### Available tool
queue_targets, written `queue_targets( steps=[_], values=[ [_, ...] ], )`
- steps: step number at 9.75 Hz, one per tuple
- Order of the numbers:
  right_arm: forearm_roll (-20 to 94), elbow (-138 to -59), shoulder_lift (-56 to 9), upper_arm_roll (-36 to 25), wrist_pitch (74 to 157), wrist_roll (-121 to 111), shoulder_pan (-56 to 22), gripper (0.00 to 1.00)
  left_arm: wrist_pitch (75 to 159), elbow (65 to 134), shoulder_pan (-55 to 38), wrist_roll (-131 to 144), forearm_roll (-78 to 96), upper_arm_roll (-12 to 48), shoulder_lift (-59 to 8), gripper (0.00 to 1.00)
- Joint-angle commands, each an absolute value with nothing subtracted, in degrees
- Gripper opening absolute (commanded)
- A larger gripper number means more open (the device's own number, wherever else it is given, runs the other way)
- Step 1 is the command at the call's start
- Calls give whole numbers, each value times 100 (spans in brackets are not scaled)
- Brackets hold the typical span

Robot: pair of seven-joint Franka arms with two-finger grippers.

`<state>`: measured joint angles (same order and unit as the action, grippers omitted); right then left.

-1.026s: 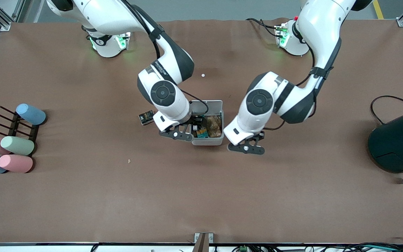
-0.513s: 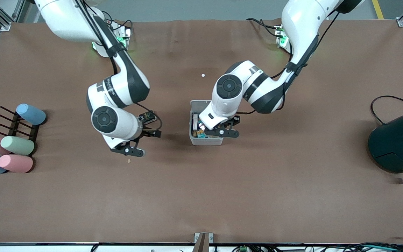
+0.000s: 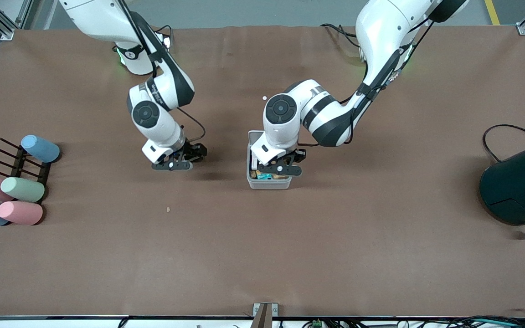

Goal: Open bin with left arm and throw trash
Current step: 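Drop the tape roll into the bin while the right gripper grasps the packet, then lift the black packet with the right gripper while the left arm withdraws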

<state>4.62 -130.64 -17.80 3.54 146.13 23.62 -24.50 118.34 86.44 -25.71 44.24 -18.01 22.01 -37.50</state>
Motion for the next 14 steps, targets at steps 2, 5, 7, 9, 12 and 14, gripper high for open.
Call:
queue_targets(
  steps=[2, 5, 7, 9, 12, 14],
  values=[
    [422, -13403, -1617, 360, 14721, 2311, -2435, 99, 11804, 8622, -2540, 4483, -2224, 2162, -3736, 100],
    [422, -13395, -1967, 360, 15220, 2312, -2461, 99, 11672, 8491, -2313, 4403, -2171, 2171, -3490, 100],
    [422, -13395, -2118, 352, 15372, 2303, -2470, 99, 11191, 8246, -2102, 4368, -2093, 2232, -3341, 100],
    [422, -13377, -2118, 369, 15311, 2320, -2452, 25, 10751, 8235, -1393, 4159, -1271, 2241, -2789, 100],
    [439, -13002, -1838, 360, 14524, 2539, -2373, 0, 10135, 8244, 58, 2273, -817, 2215, -1936, 100],
    [527, -11776, -1828, 369, 13217, 3011, -2320, 0, 9600, 8235, 526, 1804, -774, 2206, -1331, 100]
  ],
)
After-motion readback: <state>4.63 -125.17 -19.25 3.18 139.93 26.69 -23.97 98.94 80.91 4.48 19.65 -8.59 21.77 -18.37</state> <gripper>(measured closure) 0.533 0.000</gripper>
